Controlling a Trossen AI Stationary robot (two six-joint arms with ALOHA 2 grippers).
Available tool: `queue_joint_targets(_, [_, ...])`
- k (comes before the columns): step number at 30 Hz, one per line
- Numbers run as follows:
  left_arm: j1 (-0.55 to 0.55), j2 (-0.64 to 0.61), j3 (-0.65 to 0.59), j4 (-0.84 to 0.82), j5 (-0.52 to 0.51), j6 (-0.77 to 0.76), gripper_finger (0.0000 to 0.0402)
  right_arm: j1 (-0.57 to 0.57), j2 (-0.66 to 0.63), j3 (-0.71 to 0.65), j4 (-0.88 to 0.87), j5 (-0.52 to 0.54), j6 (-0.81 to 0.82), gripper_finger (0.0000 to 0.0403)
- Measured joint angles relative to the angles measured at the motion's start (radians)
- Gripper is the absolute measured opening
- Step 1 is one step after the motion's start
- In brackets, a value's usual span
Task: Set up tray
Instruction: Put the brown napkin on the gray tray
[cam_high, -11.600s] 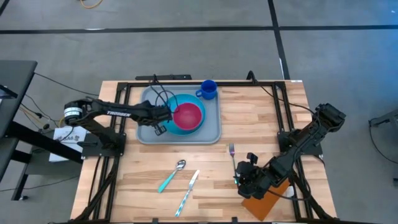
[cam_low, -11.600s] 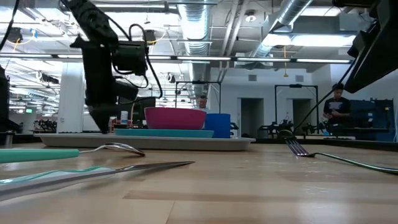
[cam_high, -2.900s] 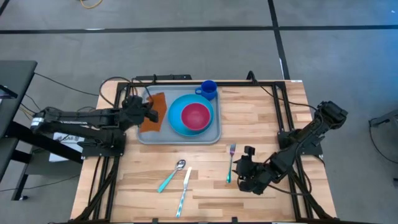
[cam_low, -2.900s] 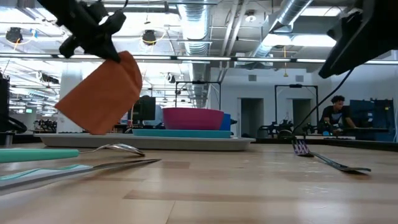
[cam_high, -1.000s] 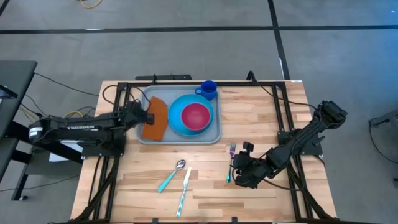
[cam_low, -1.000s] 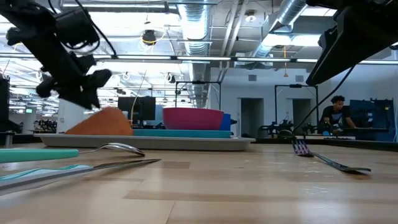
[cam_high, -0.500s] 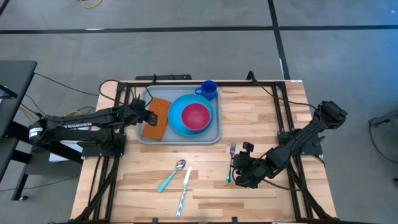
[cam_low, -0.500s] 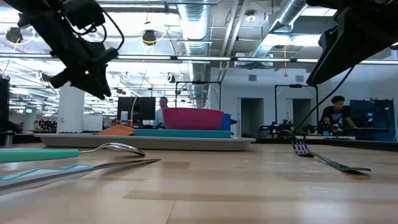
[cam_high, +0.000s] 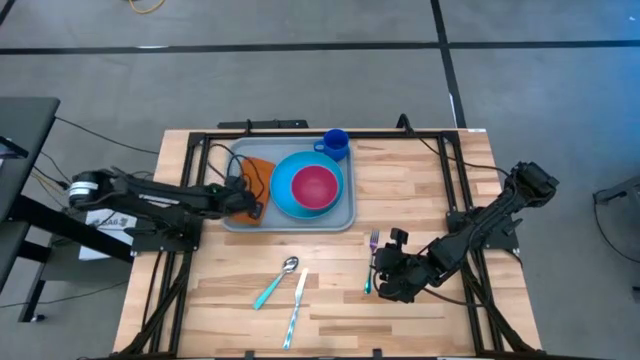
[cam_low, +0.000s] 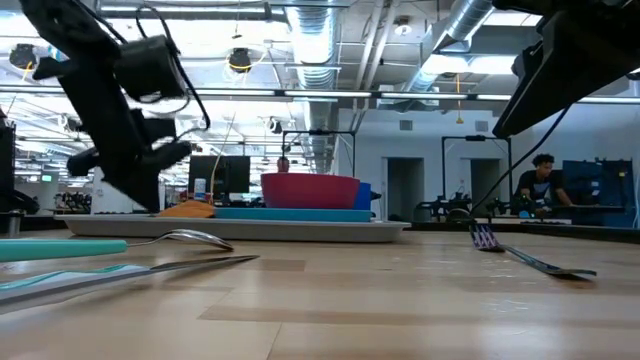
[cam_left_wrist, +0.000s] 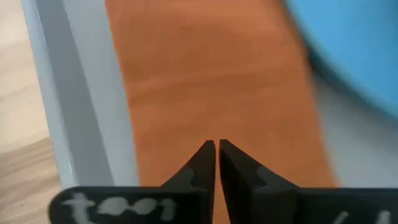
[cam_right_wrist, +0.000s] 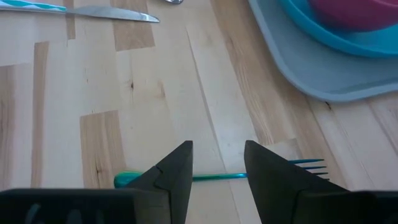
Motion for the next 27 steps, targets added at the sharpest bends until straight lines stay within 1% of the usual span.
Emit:
queue_joint_targets(3, [0.023,0.078,0.000,0.001,0.018,0.000,0.0005,0.000,0.000,0.000,0.000,0.000,0.000,0.0137])
queue_joint_targets(8, [0.089,0.166,0.005,0.039,-0.004,-0.053,0.0002,0.000,0.000,0.000,0.000,0.000,0.000,0.0137])
queue_joint_targets(13, [0.163,0.176,0.005,0.132,0.048,-0.084,0.0001,0.000,0.000,0.000,0.000,0.000,0.000,0.0138])
queue_joint_targets(18, [0.207,0.176,0.017,0.135,0.125,-0.086,0.0000,0.000,0.000,0.000,0.000,0.000,0.000,0.0136])
queue_joint_targets(21, [0.191,0.176,0.019,0.108,0.169,-0.092,0.0000,0.000,0.000,0.000,0.000,-0.001,0.000,0.0138])
queue_joint_targets(24, [0.135,0.173,0.021,0.111,0.215,-0.074,0.0000,0.000,0.000,0.000,0.000,-0.001,0.000,0.0138])
queue_joint_targets(27, [0.084,0.131,0.027,0.095,0.232,-0.067,0.0000,0.000,0.000,0.000,0.000,-0.003,0.000,0.0137])
